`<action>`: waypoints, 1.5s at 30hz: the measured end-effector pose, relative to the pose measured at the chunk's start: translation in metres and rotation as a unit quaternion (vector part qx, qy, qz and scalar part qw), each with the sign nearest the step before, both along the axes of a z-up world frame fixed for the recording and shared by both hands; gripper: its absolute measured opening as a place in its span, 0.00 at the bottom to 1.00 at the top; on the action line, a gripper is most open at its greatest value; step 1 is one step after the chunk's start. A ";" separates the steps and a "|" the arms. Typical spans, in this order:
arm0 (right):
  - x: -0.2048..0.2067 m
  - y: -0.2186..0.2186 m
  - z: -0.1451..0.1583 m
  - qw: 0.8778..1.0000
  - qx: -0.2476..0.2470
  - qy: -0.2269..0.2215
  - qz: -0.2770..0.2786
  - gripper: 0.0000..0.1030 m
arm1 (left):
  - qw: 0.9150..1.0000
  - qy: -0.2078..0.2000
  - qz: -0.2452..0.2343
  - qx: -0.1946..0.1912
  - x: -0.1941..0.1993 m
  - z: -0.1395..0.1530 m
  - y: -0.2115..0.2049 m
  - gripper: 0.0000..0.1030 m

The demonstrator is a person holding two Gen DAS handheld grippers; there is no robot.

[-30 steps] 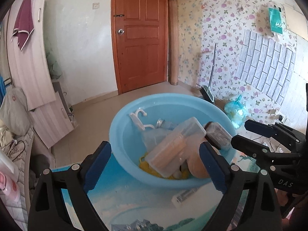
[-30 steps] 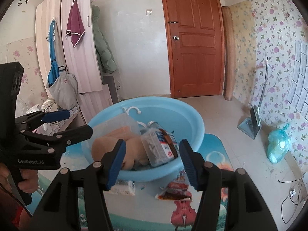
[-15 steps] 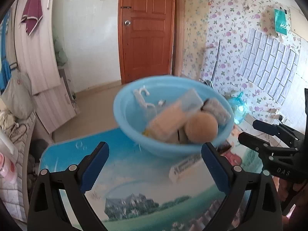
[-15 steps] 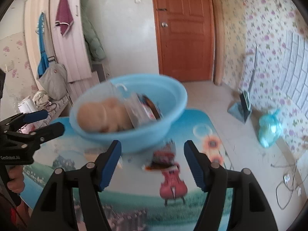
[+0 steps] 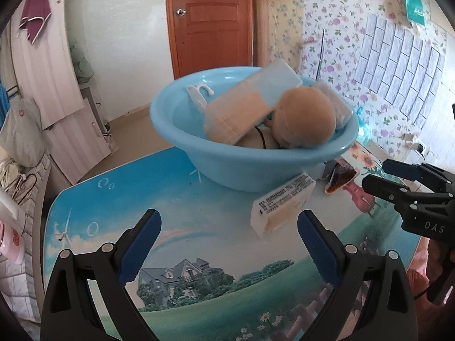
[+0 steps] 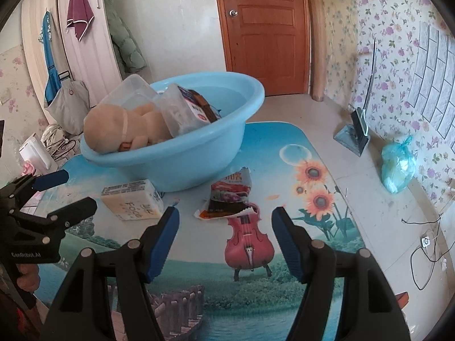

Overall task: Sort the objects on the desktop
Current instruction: 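Move both open tools back toward the white box and red snack packet, then grasp the white printed box with left tool while right tool grasps the red snack packet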

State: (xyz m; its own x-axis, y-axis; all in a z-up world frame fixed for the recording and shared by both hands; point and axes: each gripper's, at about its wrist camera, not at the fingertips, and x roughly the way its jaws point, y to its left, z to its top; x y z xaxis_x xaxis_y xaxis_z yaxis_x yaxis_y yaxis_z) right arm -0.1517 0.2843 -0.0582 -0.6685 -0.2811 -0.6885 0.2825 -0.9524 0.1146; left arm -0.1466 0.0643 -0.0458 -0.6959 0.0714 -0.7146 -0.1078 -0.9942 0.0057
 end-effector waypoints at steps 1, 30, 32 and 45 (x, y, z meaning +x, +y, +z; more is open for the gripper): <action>-0.001 0.001 -0.002 1.000 0.001 -0.002 -0.001 0.65 | 1.000 -0.001 -0.004 0.000 -0.001 -0.002 0.001 0.94; -0.034 -0.012 -0.023 0.999 0.008 -0.039 -0.001 0.65 | 0.997 -0.011 -0.067 -0.023 -0.026 -0.015 0.037 0.81; -0.036 -0.012 -0.025 0.999 0.007 -0.041 -0.001 0.65 | 0.997 -0.019 -0.078 -0.016 -0.026 -0.015 0.039 0.59; -0.038 -0.017 -0.027 0.999 0.024 -0.032 0.009 0.41 | 0.993 -0.024 -0.116 -0.002 -0.014 -0.011 0.051 0.27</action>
State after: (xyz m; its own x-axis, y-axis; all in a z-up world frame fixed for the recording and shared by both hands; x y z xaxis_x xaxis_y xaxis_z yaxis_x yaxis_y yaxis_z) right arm -0.1893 0.2673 -0.0857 -0.6178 -0.2582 -0.7427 0.2931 -0.9521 0.0872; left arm -0.1606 0.1157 -0.0567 -0.6269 0.2228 -0.7466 -0.3342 -0.9425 -0.0006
